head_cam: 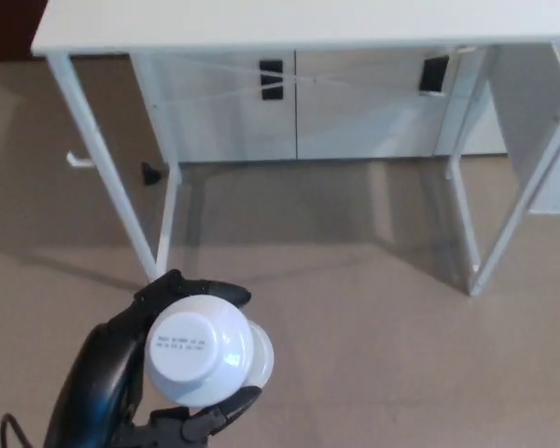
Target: The robot picks up a bottle from a person using its left hand and walk towards the table in frontand put the bottle on the table.
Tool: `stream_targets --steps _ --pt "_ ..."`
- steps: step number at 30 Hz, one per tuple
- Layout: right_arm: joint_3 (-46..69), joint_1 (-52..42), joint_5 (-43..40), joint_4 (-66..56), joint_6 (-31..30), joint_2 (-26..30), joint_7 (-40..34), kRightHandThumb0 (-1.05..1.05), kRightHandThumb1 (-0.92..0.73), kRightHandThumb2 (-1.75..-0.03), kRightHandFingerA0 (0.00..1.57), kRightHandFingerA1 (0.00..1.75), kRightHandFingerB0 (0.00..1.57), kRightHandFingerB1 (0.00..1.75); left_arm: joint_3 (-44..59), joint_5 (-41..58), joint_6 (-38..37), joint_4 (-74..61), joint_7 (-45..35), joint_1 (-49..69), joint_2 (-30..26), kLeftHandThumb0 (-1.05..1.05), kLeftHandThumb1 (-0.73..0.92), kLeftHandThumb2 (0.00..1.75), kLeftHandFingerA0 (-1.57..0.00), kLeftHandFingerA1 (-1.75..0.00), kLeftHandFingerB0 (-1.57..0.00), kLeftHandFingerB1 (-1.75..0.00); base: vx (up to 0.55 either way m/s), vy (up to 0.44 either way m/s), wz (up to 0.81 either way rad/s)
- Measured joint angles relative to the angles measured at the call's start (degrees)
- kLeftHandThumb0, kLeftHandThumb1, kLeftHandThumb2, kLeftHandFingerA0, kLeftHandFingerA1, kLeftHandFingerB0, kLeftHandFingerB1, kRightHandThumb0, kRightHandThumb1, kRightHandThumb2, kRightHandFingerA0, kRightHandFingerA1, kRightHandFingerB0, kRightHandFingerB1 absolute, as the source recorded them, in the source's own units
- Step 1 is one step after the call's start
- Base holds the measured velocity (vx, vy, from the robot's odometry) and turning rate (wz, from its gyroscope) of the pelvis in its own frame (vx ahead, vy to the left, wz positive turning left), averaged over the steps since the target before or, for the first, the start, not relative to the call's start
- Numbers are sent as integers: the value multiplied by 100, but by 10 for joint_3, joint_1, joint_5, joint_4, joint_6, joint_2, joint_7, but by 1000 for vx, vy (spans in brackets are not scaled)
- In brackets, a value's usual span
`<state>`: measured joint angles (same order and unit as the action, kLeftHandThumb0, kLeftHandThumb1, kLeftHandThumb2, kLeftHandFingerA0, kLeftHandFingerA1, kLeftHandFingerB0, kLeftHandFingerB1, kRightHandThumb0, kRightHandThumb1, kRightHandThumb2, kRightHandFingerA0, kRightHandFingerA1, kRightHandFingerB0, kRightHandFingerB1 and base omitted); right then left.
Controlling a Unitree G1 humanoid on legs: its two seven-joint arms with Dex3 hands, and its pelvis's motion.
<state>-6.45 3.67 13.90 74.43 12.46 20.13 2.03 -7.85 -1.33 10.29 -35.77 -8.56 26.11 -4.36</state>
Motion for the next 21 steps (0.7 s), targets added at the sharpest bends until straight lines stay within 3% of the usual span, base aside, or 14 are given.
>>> stream_targets --steps 10,21 --pt "2 -5 4 1 3 -3 1 -40 -70 -61 64 47 56 42 6 0 -1 -30 4 2 -2 -12 79 73 -106 -138 -80 -111 584 154 -34" --pt "3 -17 5 2 3 -3 1 -41 -70 -61 64 48 56 42 -3 3 2 -48 7 9 3 -16 79 74 -106 -140 -80 -110 480 -7 21"
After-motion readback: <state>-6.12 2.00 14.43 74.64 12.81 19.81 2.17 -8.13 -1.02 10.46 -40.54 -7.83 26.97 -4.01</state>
